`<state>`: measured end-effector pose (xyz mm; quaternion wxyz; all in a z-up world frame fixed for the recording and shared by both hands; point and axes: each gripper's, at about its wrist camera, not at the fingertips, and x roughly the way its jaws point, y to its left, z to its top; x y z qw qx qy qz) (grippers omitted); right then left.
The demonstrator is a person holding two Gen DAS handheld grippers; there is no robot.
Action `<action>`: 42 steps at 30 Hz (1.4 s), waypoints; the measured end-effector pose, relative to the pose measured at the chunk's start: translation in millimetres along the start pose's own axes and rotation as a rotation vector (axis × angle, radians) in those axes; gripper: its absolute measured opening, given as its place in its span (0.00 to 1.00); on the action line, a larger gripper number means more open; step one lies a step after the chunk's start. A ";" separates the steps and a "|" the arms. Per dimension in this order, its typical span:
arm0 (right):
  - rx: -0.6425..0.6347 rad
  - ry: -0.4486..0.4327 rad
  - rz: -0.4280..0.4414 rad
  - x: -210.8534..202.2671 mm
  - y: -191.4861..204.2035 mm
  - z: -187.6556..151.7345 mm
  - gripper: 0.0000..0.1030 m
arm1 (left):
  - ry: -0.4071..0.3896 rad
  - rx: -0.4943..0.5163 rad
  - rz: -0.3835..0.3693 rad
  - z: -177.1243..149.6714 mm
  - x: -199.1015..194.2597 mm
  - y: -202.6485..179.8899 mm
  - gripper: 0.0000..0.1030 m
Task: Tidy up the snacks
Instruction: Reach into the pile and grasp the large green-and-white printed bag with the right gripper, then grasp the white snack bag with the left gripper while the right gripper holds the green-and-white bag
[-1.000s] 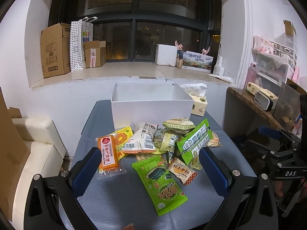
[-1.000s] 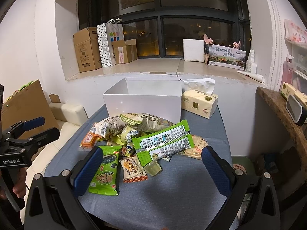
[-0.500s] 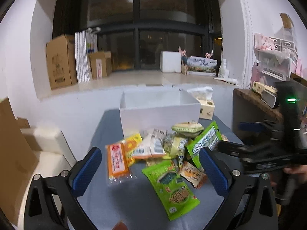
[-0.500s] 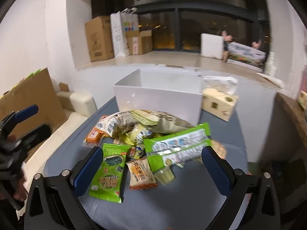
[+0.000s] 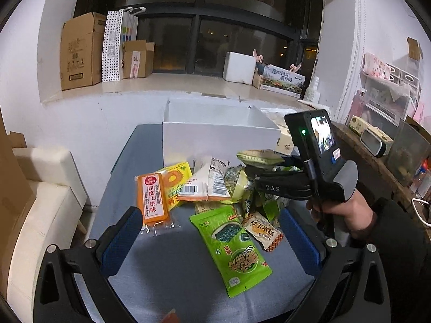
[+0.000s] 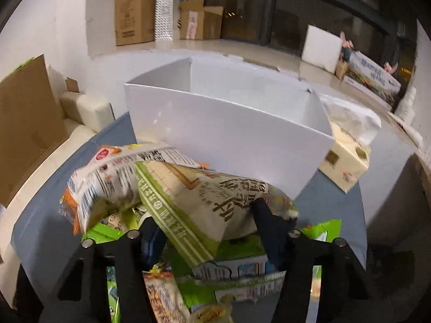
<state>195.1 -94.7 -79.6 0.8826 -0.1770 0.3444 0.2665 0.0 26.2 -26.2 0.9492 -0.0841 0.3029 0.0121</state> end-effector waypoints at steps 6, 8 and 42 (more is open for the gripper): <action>0.029 -0.061 0.069 -23.4 -4.0 -0.3 0.44 | 0.030 -0.007 -0.031 -0.7 10.0 1.0 1.00; 0.059 -0.071 0.098 -29.8 -8.9 0.4 0.44 | 0.043 -0.008 -0.049 0.4 16.0 0.9 1.00; 0.194 -0.275 0.322 -150.0 -26.6 -24.9 0.35 | 0.177 0.041 -0.056 32.2 129.3 17.5 0.44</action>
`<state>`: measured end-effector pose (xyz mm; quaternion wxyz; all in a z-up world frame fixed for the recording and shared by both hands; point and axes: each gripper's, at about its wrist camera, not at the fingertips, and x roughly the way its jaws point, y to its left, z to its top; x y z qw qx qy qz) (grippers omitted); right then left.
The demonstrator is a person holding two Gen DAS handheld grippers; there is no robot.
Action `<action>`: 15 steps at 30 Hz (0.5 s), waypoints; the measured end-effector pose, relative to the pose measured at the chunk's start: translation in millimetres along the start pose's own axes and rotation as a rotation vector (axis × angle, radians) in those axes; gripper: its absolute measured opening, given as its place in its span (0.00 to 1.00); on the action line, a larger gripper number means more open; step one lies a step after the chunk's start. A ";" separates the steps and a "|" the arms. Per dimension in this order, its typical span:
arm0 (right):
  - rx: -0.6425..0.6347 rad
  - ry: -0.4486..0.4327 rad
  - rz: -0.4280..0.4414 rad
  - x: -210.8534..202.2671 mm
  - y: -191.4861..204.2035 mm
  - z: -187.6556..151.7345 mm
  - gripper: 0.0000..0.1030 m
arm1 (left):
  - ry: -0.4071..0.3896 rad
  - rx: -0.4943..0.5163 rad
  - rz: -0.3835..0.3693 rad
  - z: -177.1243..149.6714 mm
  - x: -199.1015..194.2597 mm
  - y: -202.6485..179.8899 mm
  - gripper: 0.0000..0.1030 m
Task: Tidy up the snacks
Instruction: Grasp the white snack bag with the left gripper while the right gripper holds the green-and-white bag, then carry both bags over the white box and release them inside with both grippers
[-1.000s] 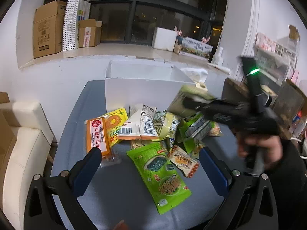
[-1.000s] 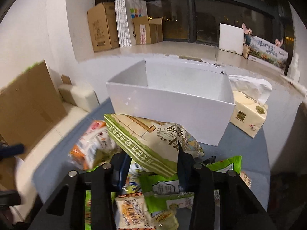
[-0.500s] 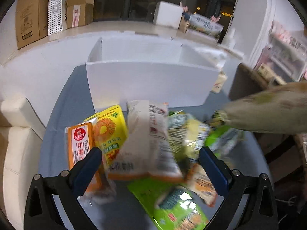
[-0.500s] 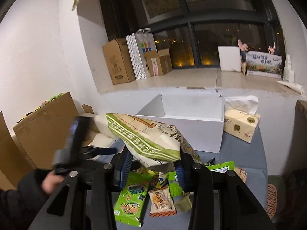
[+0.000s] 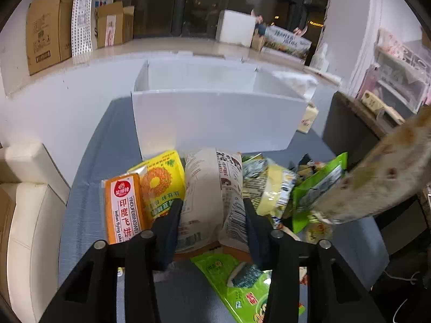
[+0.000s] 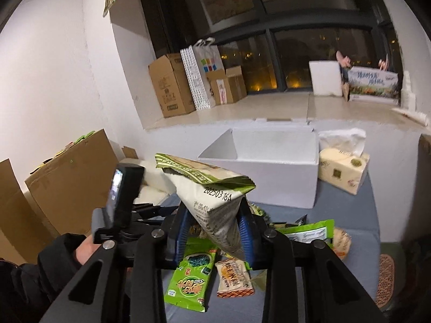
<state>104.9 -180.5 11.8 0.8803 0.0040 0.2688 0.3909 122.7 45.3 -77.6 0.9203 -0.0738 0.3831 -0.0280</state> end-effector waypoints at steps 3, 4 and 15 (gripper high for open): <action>-0.005 0.025 0.000 9.3 1.6 0.8 0.33 | -0.023 0.021 -0.009 -0.9 -13.4 -3.5 0.41; -0.004 0.028 0.004 11.4 1.8 1.6 0.33 | -0.035 0.027 -0.014 -1.7 -18.8 -4.7 0.40; -0.017 -0.033 0.006 8.3 3.4 44.2 0.33 | -0.257 0.046 -0.033 32.4 -88.1 -11.7 0.39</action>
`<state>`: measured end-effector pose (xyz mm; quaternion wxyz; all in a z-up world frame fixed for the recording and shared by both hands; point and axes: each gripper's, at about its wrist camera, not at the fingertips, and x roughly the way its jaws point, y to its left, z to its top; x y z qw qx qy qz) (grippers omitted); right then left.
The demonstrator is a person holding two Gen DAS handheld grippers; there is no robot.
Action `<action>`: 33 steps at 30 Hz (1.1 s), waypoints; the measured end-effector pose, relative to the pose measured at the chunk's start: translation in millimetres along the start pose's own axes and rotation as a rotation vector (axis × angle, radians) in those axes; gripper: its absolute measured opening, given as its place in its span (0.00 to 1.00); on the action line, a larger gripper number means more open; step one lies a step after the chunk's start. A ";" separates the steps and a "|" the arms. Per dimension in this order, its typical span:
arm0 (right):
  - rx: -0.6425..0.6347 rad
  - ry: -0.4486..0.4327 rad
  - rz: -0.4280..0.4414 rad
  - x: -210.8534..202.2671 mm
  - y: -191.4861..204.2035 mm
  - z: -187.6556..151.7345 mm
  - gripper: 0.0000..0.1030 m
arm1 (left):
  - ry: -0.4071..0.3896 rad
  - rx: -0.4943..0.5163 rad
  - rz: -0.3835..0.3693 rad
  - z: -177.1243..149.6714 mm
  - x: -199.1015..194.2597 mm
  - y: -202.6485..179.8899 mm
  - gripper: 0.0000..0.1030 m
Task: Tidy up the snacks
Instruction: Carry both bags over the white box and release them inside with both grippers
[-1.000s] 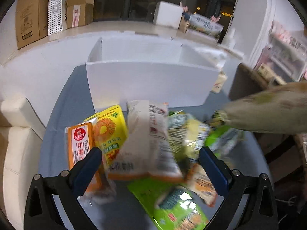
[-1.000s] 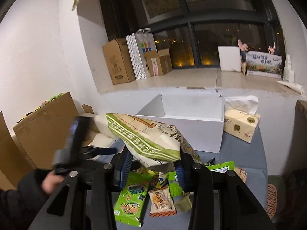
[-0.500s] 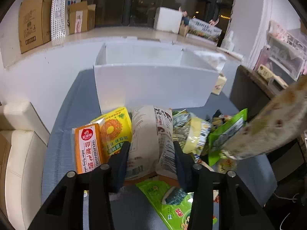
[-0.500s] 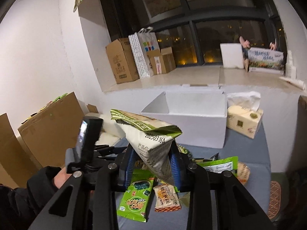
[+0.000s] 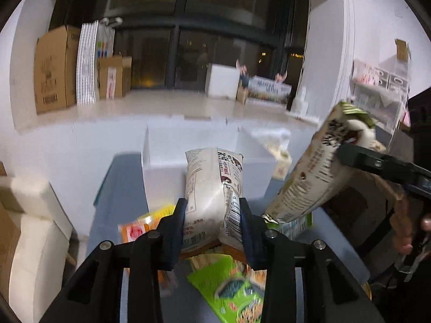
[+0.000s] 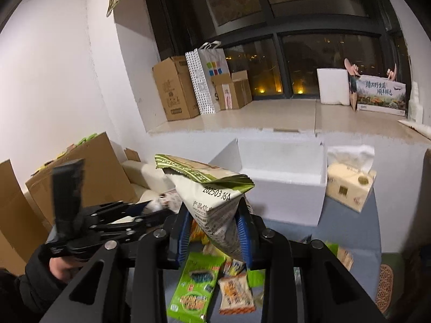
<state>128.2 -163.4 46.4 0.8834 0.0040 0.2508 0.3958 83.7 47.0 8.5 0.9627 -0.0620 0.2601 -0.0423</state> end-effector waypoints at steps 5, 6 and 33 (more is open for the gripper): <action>0.079 -0.033 0.009 19.8 -28.9 58.2 0.33 | -0.052 -0.011 0.026 47.6 17.6 14.4 0.39; 0.093 -0.033 0.006 26.7 -36.4 71.9 0.33 | -0.056 -0.015 0.032 54.5 23.4 16.5 0.39; 0.454 0.224 -0.168 169.3 -194.5 94.6 1.00 | 0.126 -0.071 0.161 93.3 191.7 52.7 1.00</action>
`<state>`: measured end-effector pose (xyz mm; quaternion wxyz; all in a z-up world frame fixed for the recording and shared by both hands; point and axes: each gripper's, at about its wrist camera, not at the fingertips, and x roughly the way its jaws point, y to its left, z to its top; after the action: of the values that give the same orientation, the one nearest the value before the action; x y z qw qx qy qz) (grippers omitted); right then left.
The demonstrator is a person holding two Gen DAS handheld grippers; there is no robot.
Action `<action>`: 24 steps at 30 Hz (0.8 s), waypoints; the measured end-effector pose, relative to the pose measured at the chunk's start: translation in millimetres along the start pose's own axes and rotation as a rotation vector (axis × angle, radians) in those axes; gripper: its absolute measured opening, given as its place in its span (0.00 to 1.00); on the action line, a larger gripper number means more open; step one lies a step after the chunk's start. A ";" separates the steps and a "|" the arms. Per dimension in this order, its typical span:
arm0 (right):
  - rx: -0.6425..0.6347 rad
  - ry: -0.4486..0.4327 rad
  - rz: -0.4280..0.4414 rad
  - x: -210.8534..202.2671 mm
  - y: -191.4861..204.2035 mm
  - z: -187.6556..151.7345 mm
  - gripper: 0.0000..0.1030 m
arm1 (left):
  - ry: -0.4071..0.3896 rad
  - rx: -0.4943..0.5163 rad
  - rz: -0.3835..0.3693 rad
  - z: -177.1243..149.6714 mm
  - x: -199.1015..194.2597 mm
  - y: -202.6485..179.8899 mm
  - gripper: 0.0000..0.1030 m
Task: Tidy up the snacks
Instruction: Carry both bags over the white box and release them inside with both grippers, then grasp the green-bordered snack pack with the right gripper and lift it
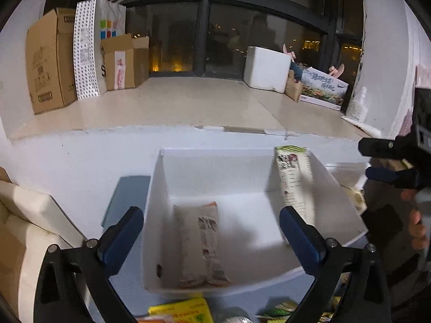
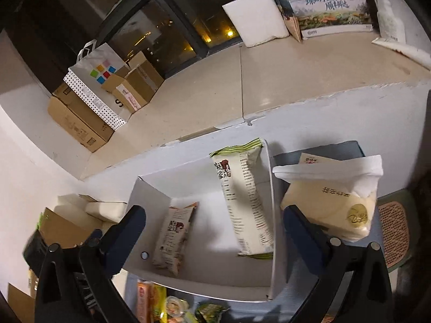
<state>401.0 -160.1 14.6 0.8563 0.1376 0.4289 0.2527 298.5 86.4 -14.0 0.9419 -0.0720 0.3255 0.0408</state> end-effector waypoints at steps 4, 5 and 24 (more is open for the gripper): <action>-0.056 -0.086 0.075 -15.7 8.1 -18.5 1.00 | 0.015 -0.011 0.003 -12.3 -14.7 0.4 1.00; -0.082 -0.128 0.068 -24.7 11.2 -28.3 1.00 | 0.003 -0.013 -0.002 -18.9 -23.3 1.2 1.00; -0.274 -0.129 -0.079 -100.9 33.7 -224.5 1.00 | -0.039 -0.011 -0.128 -138.8 -156.0 -4.9 1.00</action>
<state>159.0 -183.3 -36.4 0.9021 0.0183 0.3397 0.2655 92.4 54.3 -24.8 0.9484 -0.0968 0.3015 -0.0163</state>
